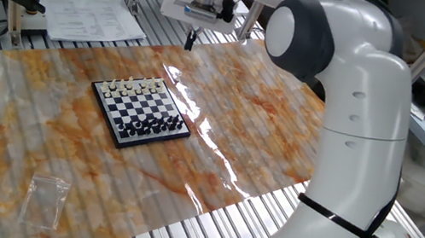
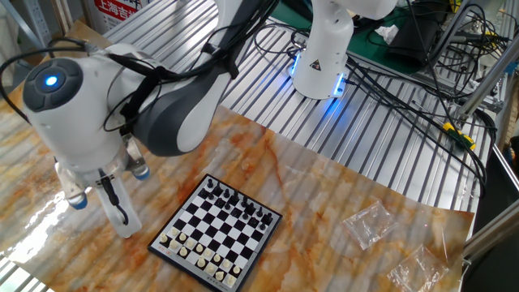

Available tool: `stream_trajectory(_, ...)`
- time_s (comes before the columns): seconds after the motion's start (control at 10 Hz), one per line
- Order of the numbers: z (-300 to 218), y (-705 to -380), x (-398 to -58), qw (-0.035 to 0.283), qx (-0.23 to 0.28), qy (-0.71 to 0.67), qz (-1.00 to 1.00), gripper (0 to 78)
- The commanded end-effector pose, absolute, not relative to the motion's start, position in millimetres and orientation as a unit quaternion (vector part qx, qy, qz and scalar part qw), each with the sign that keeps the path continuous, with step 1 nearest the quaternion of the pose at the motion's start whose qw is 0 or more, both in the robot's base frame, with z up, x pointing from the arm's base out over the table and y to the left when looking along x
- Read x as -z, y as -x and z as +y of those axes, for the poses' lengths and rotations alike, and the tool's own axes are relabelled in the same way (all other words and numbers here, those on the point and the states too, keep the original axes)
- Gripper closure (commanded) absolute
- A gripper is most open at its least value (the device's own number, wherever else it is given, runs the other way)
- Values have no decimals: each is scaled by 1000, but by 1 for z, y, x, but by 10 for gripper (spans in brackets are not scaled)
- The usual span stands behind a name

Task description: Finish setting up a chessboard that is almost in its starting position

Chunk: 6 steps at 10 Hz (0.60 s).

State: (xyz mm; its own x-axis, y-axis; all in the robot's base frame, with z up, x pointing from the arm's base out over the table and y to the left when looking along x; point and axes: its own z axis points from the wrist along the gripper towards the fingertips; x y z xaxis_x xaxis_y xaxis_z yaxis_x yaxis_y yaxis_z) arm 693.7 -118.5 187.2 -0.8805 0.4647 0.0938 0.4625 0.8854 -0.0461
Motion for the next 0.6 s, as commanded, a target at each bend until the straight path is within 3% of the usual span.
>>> stream_trajectory(0.1, -120, -695, -188, 46, -24, 242, -969, 776)
stream_trajectory(0.6, -133, -701, -175, 40, -19, 226, -973, 776)
